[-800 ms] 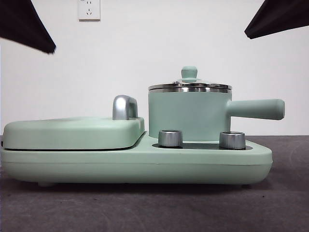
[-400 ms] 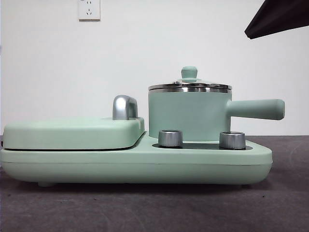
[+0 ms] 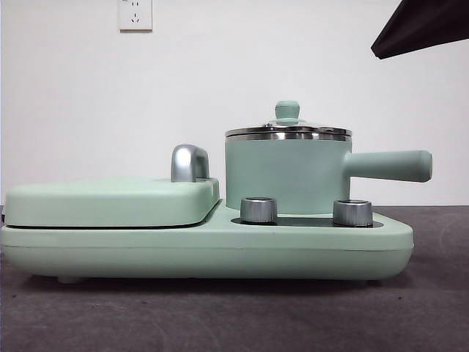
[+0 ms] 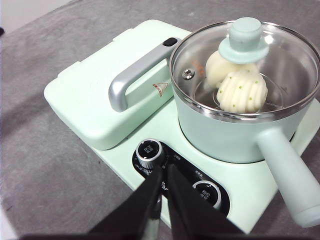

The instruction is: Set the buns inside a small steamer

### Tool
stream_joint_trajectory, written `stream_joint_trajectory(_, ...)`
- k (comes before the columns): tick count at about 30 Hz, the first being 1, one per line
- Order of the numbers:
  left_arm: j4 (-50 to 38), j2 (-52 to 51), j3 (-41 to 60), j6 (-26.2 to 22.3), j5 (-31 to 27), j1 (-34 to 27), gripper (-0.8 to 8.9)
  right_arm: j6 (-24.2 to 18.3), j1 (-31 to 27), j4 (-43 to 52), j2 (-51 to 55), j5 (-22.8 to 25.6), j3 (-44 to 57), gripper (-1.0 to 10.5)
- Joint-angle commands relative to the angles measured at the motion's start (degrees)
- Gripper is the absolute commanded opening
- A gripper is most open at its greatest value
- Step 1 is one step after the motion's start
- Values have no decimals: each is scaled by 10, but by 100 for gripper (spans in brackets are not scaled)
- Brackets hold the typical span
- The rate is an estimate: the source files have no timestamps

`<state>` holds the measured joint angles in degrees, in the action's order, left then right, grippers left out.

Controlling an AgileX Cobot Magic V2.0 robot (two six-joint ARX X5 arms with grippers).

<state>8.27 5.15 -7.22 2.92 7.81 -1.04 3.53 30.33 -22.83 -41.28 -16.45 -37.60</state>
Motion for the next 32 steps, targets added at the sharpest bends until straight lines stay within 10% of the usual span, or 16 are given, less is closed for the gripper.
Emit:
stream_joint_trajectory(1, -7, -15, 24, -5, 0, -3, 7, 7, 3, 7, -2, -1, -7, 19)
stream_joint_trajectory(25, -36, -49, 64, 2, 1, -2, 7, 7, 3, 13, -2, 0, -7, 19)
stream_joint_trajectory(32, -36, -49, 64, 1, 1, -2, 7, -120, -53, 44, 79, 19, 40, 19)
